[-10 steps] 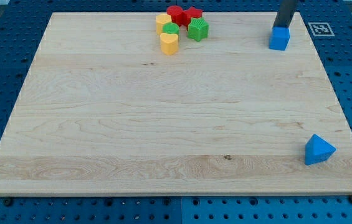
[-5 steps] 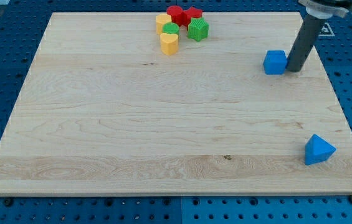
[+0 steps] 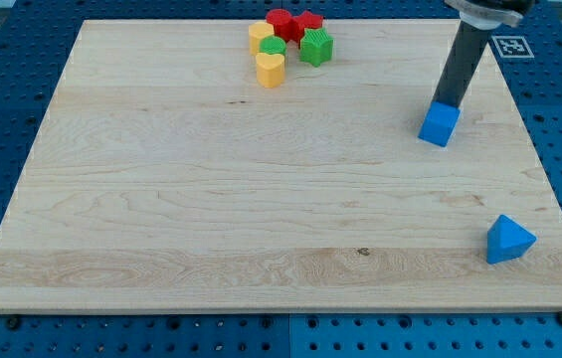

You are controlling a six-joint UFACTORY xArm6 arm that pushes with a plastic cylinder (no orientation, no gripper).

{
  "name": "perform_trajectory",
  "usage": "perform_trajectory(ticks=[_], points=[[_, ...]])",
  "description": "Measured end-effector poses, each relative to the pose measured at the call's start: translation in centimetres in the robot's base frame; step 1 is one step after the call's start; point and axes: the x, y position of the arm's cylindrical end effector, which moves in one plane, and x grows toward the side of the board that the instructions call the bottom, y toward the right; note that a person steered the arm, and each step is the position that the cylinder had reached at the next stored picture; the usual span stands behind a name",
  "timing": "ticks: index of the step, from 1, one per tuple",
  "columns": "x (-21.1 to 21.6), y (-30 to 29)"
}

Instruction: Move the blue cube closer to the blue triangle

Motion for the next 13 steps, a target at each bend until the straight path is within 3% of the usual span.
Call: perform_trajectory(ticks=[2,4,5,9,11,13], points=[[5.2,0.0],[2.2,-3.0],[2.9,-4.4],[13.0,-4.6],[13.1,-4.9],[9.6,-4.8]])
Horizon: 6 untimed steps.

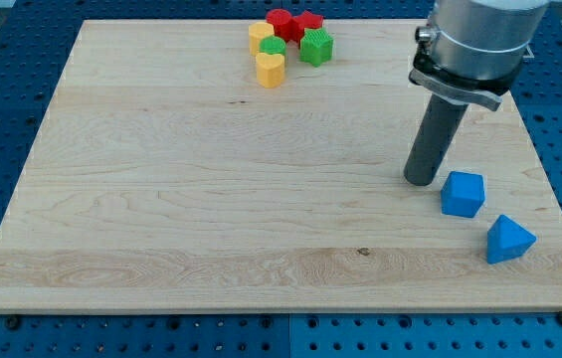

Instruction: Move the blue cube closer to the blue triangle

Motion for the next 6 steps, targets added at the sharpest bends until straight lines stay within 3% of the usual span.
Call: perform_trajectory(ticks=[3,5,6], points=[[3.5,0.0],[-0.3,0.6],[1.0,1.4]])
